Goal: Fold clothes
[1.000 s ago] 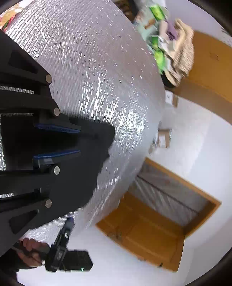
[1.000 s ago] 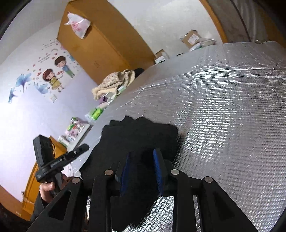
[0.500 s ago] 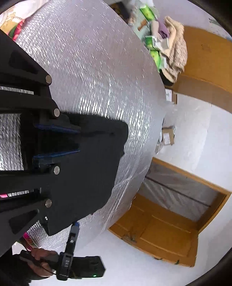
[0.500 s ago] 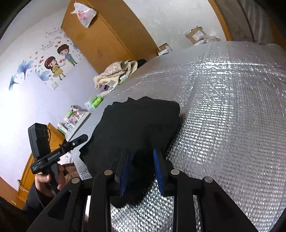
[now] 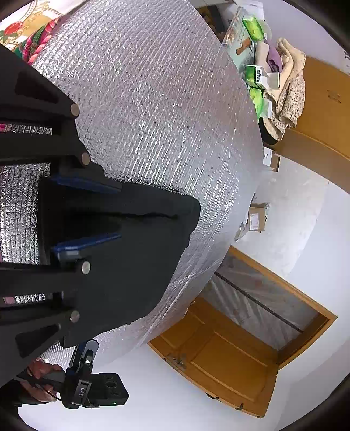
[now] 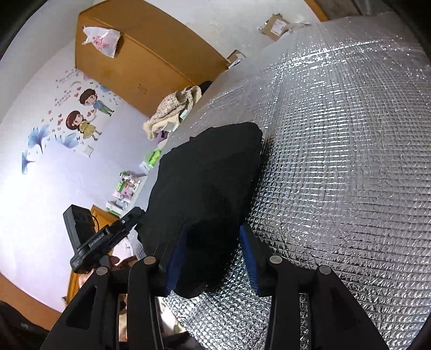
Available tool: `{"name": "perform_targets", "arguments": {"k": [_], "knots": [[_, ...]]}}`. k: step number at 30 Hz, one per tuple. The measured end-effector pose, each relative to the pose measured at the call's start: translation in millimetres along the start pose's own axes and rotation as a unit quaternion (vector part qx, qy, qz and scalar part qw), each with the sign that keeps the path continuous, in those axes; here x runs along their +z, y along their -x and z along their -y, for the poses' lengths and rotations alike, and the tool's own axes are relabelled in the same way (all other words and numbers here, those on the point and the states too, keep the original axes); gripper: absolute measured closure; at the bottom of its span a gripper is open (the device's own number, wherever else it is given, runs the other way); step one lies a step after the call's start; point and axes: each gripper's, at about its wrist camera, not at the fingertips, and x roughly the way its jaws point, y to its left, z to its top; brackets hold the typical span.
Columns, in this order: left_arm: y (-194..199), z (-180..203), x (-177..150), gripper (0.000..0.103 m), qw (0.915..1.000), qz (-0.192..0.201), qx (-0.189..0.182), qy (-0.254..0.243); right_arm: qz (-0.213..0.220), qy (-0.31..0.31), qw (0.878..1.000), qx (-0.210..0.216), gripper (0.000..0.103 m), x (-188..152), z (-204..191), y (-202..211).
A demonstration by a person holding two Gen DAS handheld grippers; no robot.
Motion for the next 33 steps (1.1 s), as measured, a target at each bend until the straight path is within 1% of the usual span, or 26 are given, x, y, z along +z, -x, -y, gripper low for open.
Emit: {"name": "perform_targets", "arguments": {"k": [2,4,7,12,13,14,16,22,26,27,28,31,33], "knots": [[-2.5,1.2,1.9,0.062,1.0000,-0.001,-0.004,0.000,0.000,0.000,1.000,0.001,0.060,-0.2,-0.8,0.4],[-6.2,2.6,3.7,0.060,1.0000,-0.004,-0.009,-0.001,-0.001,0.000,1.000,-0.001,0.060,-0.6,-1.6,0.3],[-16.2,6.3,4.5,0.058,0.9998,-0.019,-0.002,-0.008,-0.003,0.000,1.000,-0.002,0.060,-1.6,-1.7,-0.2],[-20.0,6.1,8.2,0.058,0.9992,-0.019,0.035,-0.009,-0.005,0.001,1.000,-0.004,0.060,-2.8,-3.2,0.6],[-21.2,4.8,8.7,0.057,0.9987,-0.022,0.044,-0.009,-0.006,0.002,1.000,-0.005,0.060,-2.9,-3.3,0.7],[-22.9,2.4,8.7,0.055,0.9987,-0.026,0.043,-0.004,-0.007,0.001,1.000,-0.005,0.060,-2.6,-3.3,0.0],[-25.5,-2.1,7.7,0.055,0.9988,-0.032,0.037,0.006,-0.011,0.001,1.000,-0.006,0.060,-1.8,-3.5,-2.1],[-31.1,9.5,5.5,0.055,0.9985,-0.043,0.035,-0.005,-0.018,-0.001,1.000,-0.007,0.059,3.5,-4.3,-11.6],[-35.2,14.9,5.6,0.056,0.9985,-0.051,0.017,-0.008,-0.027,-0.007,1.000,-0.001,0.059,7.8,-2.9,-15.2],[-36.9,18.5,4.9,0.057,0.9984,-0.054,0.013,-0.013,-0.026,-0.008,1.000,-0.001,0.062,8.6,-1.2,-14.4],[-39.0,23.1,4.0,0.059,0.9981,-0.057,0.009,-0.019,-0.021,-0.007,1.000,-0.007,0.070,9.4,-0.8,-11.7],[-46.9,40.6,0.0,0.060,0.9970,-0.067,-0.009,-0.037,-0.005,-0.003,1.000,-0.027,0.073,11.9,-0.2,-3.3],[-51.7,52.3,-2.3,0.061,0.9960,-0.073,-0.019,-0.048,0.005,-0.004,0.999,-0.037,0.073,13.3,5.0,9.3]]}}
